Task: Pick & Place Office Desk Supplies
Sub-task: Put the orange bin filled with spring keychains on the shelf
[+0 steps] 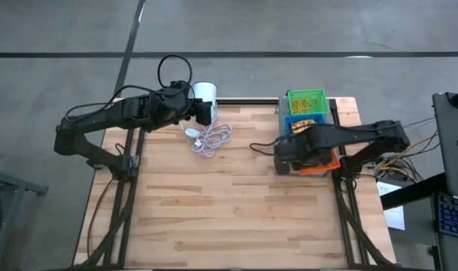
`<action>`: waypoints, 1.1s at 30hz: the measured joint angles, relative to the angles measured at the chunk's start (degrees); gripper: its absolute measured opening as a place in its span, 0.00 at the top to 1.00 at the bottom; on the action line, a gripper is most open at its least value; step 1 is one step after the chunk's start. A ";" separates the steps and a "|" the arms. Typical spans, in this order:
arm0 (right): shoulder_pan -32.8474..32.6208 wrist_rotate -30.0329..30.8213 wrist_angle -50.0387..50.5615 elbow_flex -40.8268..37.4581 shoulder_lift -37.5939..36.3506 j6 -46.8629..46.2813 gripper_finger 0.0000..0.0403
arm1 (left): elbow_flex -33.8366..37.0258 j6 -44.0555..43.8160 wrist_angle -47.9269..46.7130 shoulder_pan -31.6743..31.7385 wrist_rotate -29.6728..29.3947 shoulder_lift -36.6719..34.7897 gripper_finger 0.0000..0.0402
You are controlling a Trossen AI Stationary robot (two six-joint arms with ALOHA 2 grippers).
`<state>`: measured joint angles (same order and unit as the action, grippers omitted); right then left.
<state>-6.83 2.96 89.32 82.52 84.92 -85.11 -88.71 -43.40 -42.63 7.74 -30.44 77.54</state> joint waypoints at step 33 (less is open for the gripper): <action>5.79 4.51 -0.56 5.56 4.01 3.01 0.97 | 0.00 0.09 -0.04 -0.02 0.02 0.00 0.47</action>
<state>-1.04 7.46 88.76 88.08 88.93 -82.09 -88.71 -43.31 -42.68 7.73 -30.41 77.54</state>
